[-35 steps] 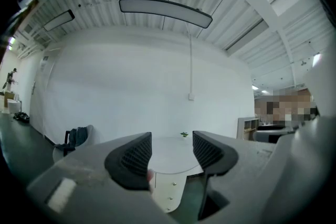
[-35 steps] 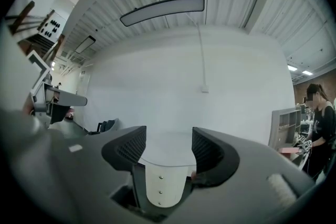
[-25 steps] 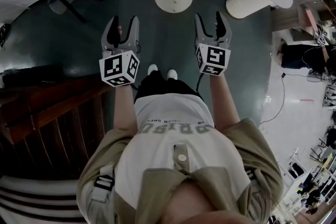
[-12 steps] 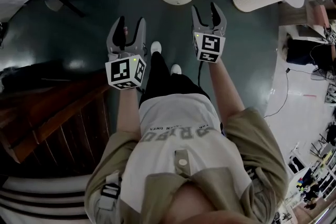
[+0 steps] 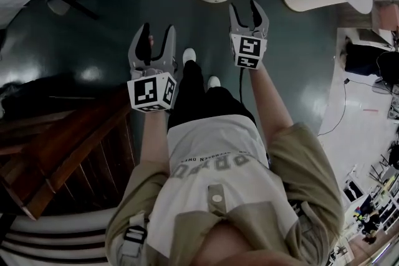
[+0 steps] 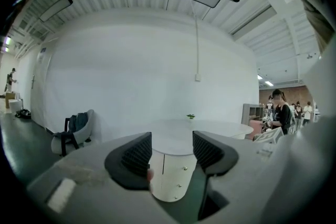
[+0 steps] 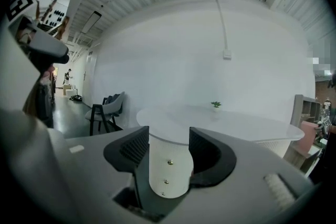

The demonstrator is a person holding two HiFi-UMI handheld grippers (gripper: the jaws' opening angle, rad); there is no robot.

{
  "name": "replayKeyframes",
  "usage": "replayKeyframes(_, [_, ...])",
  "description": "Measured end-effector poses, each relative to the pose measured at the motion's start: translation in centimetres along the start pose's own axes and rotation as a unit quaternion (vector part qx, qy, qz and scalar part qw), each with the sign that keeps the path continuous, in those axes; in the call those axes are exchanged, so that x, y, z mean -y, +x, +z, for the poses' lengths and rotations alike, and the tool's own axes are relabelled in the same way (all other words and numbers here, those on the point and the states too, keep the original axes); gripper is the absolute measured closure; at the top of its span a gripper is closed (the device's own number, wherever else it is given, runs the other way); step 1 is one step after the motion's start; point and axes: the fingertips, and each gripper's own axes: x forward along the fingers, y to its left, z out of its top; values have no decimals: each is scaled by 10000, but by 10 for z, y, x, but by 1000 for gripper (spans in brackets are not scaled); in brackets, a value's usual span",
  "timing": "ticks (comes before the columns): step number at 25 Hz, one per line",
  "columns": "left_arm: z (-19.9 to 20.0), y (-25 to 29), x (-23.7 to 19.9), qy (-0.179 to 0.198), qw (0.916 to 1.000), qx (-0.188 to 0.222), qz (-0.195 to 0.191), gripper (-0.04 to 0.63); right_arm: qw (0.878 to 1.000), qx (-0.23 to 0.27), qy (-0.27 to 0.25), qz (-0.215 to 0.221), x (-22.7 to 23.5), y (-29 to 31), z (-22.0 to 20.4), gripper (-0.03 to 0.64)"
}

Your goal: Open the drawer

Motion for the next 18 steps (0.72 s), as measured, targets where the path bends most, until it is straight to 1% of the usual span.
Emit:
replayKeyframes(4, [-18,21,-14,37,9999,52,-89,339,9999,-163,-50,-14,-5,32,-31,374])
replayKeyframes(8, [-42,35,-31,2,9999,68,-94,339,9995,-330,-24,-9,-13,64,-66,374])
replayKeyframes(11, [-65,49,-41,-45,9999,52,-109,339,9982,-546,210,-127,-13,91,-99,374])
replayKeyframes(14, [-86,67,-47,-91,9998,74,-143,339,9976,-585,336,-184,-14,118,-125,374])
replayKeyframes(18, [-108,84,-49,-156,9994,99,-303,339,9956,-651,605,-280,-14,149,-154,374])
